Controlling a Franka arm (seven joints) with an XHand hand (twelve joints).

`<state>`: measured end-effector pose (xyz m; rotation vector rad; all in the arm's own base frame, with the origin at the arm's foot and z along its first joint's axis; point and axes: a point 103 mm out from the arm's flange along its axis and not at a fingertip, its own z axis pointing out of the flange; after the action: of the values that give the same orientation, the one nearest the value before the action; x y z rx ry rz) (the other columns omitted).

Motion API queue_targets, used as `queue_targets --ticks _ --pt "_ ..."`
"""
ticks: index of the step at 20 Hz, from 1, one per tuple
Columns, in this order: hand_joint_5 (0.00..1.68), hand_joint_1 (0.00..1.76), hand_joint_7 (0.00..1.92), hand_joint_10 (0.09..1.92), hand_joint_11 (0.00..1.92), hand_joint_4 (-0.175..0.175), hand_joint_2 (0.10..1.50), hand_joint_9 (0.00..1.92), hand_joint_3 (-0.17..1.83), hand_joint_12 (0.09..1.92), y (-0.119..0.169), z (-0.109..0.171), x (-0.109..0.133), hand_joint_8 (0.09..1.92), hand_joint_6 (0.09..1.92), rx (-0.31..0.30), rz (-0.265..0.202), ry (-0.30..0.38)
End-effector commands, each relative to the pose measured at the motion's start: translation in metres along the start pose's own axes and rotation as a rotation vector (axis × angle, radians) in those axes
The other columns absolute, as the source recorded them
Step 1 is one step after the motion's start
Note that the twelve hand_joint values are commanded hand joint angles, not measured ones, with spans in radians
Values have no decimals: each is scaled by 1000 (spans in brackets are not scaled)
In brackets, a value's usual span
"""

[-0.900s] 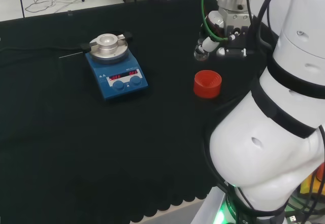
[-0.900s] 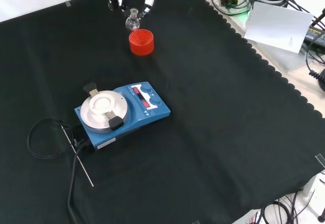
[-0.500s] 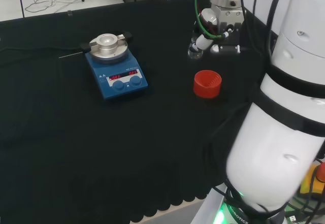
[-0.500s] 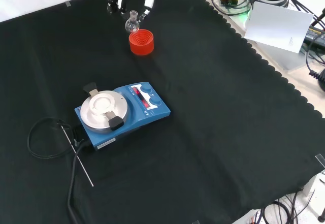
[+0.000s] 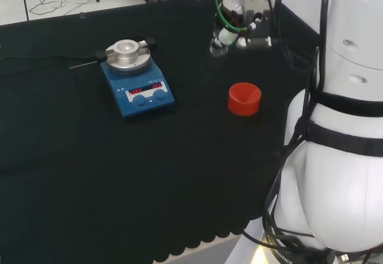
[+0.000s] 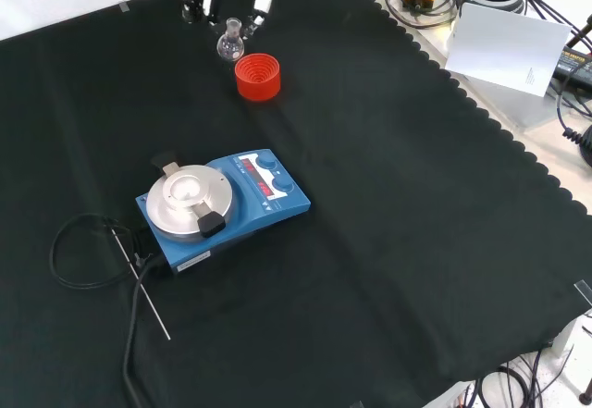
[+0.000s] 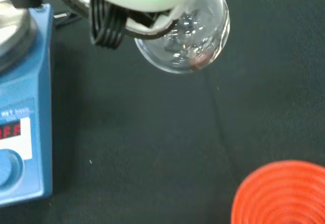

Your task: Place the round-bottom flask on the heater.

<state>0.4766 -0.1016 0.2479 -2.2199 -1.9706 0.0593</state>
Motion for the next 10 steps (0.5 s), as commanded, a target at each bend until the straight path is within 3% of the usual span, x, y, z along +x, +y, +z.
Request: queue_targets --ticks 1,10 --pt "1165 1110 436 618 261 138 639 616 792 1368 58 -38 52 701 926 54 -47 -35" --pt "1166 1110 436 619 260 140 637 616 797 1368 69 -42 79 701 927 56 -104 -37"
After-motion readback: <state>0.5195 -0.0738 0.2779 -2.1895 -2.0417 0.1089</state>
